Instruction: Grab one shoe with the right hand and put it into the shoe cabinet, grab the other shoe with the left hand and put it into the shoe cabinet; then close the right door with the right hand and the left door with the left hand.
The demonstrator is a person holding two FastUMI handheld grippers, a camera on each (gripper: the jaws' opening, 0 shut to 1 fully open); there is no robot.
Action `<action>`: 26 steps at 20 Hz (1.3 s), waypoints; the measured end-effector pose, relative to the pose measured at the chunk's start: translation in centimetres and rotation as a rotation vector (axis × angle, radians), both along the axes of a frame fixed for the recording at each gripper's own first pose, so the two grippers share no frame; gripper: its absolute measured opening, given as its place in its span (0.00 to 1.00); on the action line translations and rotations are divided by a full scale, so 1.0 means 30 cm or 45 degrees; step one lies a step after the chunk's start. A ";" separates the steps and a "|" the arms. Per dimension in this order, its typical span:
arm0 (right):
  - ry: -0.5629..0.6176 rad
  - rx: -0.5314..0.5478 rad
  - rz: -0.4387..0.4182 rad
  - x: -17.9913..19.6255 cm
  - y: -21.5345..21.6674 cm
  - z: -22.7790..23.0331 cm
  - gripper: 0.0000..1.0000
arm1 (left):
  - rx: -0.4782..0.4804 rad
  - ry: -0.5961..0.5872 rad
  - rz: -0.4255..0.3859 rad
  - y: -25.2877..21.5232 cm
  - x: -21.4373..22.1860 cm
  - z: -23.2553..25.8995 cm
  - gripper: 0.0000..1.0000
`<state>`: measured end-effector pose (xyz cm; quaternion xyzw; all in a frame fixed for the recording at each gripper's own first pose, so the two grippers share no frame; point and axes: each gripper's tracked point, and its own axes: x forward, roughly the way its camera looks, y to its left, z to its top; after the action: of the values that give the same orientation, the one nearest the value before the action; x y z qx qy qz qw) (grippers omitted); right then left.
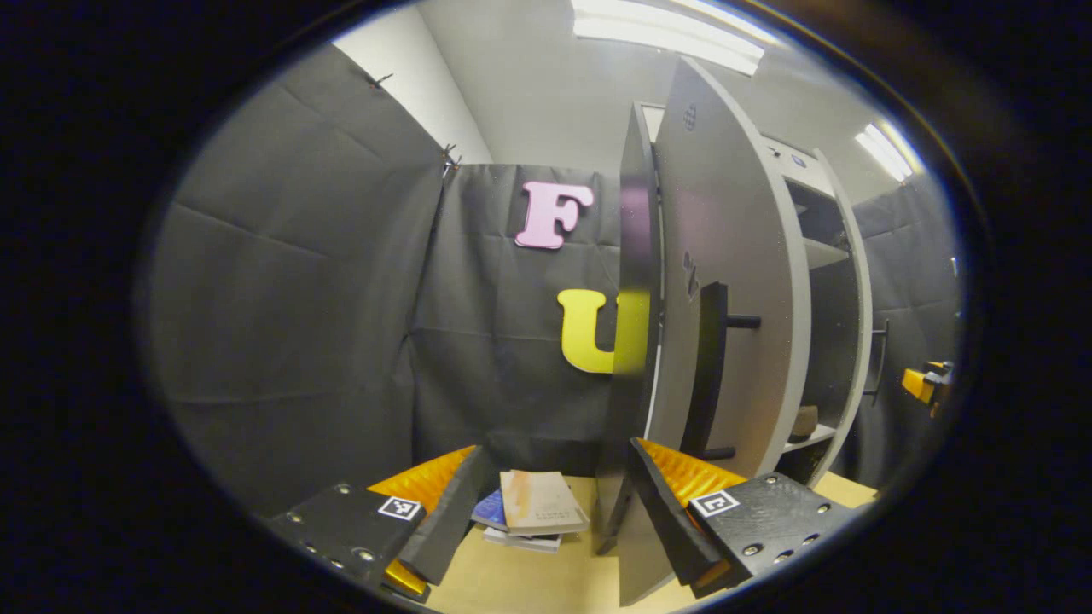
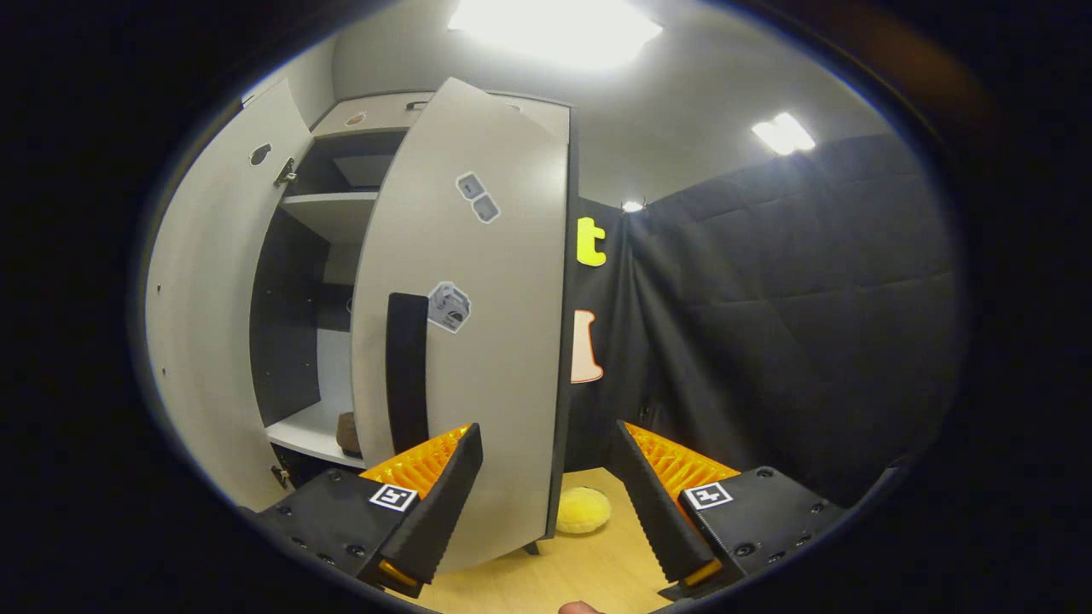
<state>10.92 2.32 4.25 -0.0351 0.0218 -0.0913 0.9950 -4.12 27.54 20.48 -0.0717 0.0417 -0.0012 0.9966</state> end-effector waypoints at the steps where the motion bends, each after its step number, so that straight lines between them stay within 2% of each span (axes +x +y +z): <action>1: 0.000 -0.008 -0.013 -0.011 -0.030 -0.002 0.94 | -0.004 -0.013 -0.025 -0.034 0.007 0.015 0.97; 2: 0.002 -0.015 -0.028 -0.022 -0.065 -0.005 0.98 | 0.023 -0.030 -0.014 -0.043 0.010 0.029 0.97; 4: 0.000 -0.017 -0.048 -0.037 -0.127 -0.013 0.98 | 0.069 -0.046 -0.017 -0.069 0.006 0.036 0.99; 5: -0.001 -0.013 -0.046 -0.037 -0.152 -0.014 0.98 | 0.067 -0.041 -0.024 -0.093 0.002 0.038 0.93; 6: 0.007 -0.010 -0.037 -0.035 -0.177 -0.023 0.97 | 0.050 -0.037 -0.036 -0.124 -0.001 0.039 0.99; 7: 0.013 -0.011 -0.028 -0.032 -0.198 -0.027 0.98 | 0.028 -0.030 -0.045 -0.157 -0.007 0.038 0.99; 8: 0.013 -0.015 -0.027 -0.027 -0.224 -0.028 0.94 | 0.012 -0.032 -0.055 -0.197 -0.009 0.044 0.93; 9: 0.018 -0.017 -0.022 -0.025 -0.251 -0.030 0.98 | 0.002 -0.035 -0.061 -0.241 -0.006 0.048 0.93; 10: 0.025 -0.013 -0.013 -0.018 -0.272 -0.034 0.97 | 0.000 -0.037 -0.060 -0.282 -0.008 0.050 0.93; 11: 0.027 -0.006 -0.004 -0.013 -0.292 -0.034 0.97 | 0.003 -0.042 -0.057 -0.322 -0.010 0.056 0.99; 13: 0.028 0.006 0.006 -0.021 -0.345 -0.031 0.94 | 0.004 -0.048 -0.055 -0.399 -0.006 0.060 0.93; 14: 0.032 0.011 0.009 -0.021 -0.369 -0.034 0.98 | 0.000 -0.047 -0.056 -0.437 0.000 0.063 0.93; 17: 0.052 0.021 0.022 -0.026 -0.428 -0.050 0.98 | -0.026 -0.048 -0.060 -0.542 0.038 0.066 0.93; 18: 0.059 0.020 0.026 -0.032 -0.448 -0.057 0.98 | -0.037 -0.050 -0.067 -0.583 0.059 0.068 0.99; 21: 0.081 0.015 0.051 -0.045 -0.491 -0.077 0.98 | -0.058 -0.067 -0.107 -0.721 0.129 0.082 0.99; 23: 0.091 0.016 0.080 -0.054 -0.512 -0.087 0.94 | -0.024 -0.074 -0.091 -0.771 0.152 0.084 0.99; 25: 0.101 0.020 0.123 -0.059 -0.522 -0.099 0.98 | 0.025 -0.092 -0.066 -0.796 0.153 0.089 0.99; 26: 0.104 0.027 0.154 -0.059 -0.516 -0.102 0.94 | 0.048 -0.099 -0.056 -0.799 0.144 0.094 0.99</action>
<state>9.16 -13.17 1.19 -0.0294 0.0610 -0.0291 0.9973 0.21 3.59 23.29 -0.0519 0.0046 -0.0250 0.9983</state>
